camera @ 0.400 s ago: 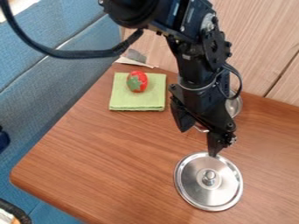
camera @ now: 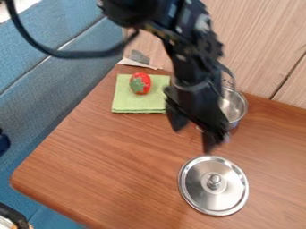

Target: Placed the red tomato above the silver lid

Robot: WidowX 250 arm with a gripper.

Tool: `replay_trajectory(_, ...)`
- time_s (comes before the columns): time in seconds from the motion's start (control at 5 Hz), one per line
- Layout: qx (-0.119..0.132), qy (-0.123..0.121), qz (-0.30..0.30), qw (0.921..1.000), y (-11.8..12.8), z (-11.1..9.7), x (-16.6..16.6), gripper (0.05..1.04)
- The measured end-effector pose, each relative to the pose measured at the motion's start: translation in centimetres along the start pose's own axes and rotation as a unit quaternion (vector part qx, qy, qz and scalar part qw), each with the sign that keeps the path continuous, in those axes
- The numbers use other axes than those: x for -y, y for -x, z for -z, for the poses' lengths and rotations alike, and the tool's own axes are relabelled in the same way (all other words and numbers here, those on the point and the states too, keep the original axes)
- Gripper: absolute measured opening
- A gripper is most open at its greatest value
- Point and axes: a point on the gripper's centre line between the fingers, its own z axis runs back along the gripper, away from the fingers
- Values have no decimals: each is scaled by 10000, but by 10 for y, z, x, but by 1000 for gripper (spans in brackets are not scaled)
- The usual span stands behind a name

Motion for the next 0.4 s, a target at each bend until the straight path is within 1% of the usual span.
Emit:
replay_trajectory(0.2, 201, -156, -665, 9975, -19, -2, -38, 1001)
replay_trajectory(0.4, 429, -414, -1047, 9927, -36, -6, -68, 1001)
